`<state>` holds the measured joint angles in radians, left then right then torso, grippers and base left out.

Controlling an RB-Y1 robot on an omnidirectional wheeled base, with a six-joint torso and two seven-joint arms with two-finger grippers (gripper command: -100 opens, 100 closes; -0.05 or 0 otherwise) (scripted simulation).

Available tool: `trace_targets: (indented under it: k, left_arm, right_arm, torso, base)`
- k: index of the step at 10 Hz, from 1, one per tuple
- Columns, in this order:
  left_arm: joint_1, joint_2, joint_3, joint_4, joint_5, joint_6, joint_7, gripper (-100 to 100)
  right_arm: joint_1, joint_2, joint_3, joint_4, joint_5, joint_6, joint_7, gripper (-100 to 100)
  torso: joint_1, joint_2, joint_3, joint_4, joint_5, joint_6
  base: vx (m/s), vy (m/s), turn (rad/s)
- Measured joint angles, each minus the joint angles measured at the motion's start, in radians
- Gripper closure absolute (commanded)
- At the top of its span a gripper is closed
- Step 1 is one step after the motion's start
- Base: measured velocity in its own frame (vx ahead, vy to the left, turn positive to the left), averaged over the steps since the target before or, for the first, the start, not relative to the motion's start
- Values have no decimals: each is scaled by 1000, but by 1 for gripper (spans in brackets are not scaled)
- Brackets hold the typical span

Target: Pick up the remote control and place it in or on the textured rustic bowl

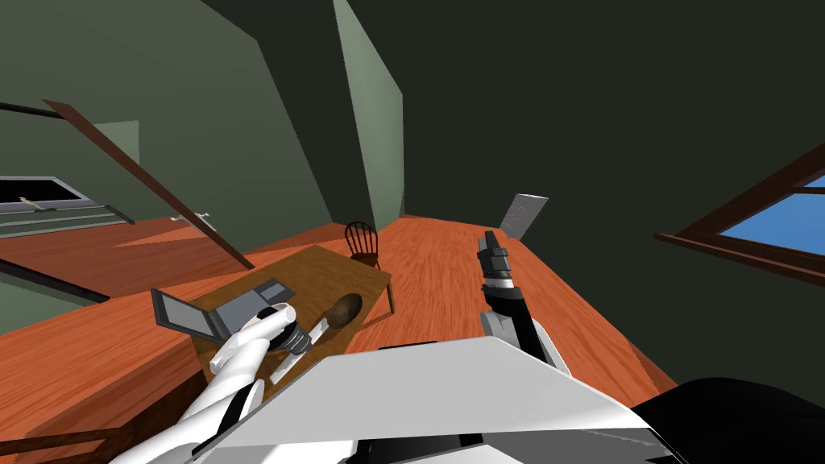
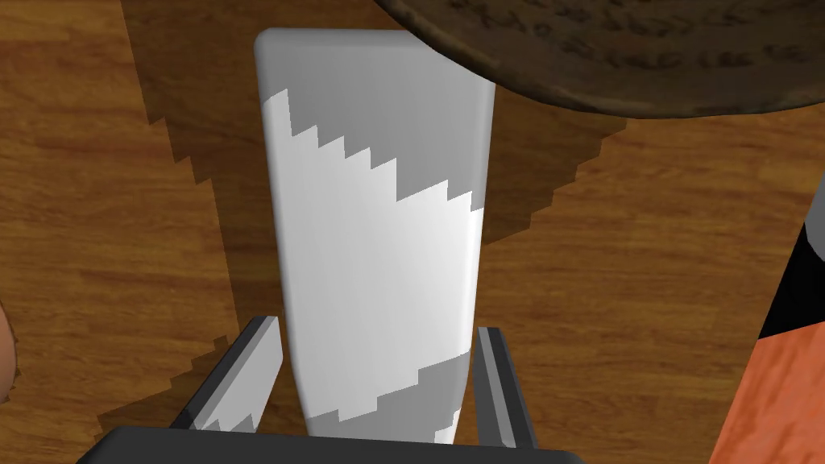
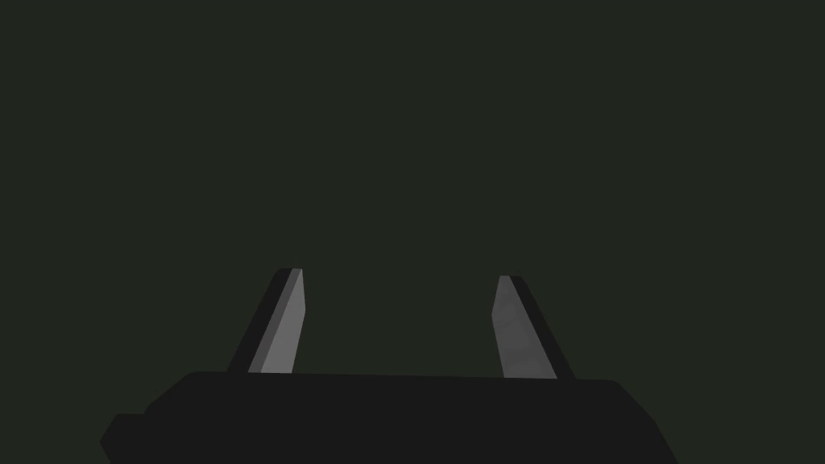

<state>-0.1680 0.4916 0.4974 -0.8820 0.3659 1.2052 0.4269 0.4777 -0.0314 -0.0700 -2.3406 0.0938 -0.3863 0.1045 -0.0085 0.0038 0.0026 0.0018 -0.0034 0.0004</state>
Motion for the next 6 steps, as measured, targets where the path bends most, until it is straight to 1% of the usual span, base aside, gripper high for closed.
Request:
trace_targets:
  k: [1,2,3,5,6]
  left_arm:
    - [-1,5,4,-27,-1,19,5,100]
    - [-18,15,10,-45,-10,43,15,100]
    - [-43,24,13,-45,-21,58,27,100]
    - [-71,33,21,-67,-38,102,48,100]
    - [-86,38,24,-64,-46,116,56,100]
  right_arm:
    - [0,0,0,0,0,0,0,0]
    - [0,0,0,0,0,0,0,0]
    - [0,0,0,0,0,0,0,0]
    - [0,0,0,0,0,0,0,0]
    - [0,0,0,0,0,0,0,0]
  torso:
    - [1,1,1,1,-1,0]
    - [1,2,1,1,-1,1]
    - [1,2,1,1,-1,1]
    - [4,1,0,0,0,0]
    - [6,0,0,0,1,0]
  base:
    - [-75,-72,-71]
    - [-80,-66,-78]
    - [-59,-40,-56]
    - [-42,-8,-60]
    - [-39,0,-73]
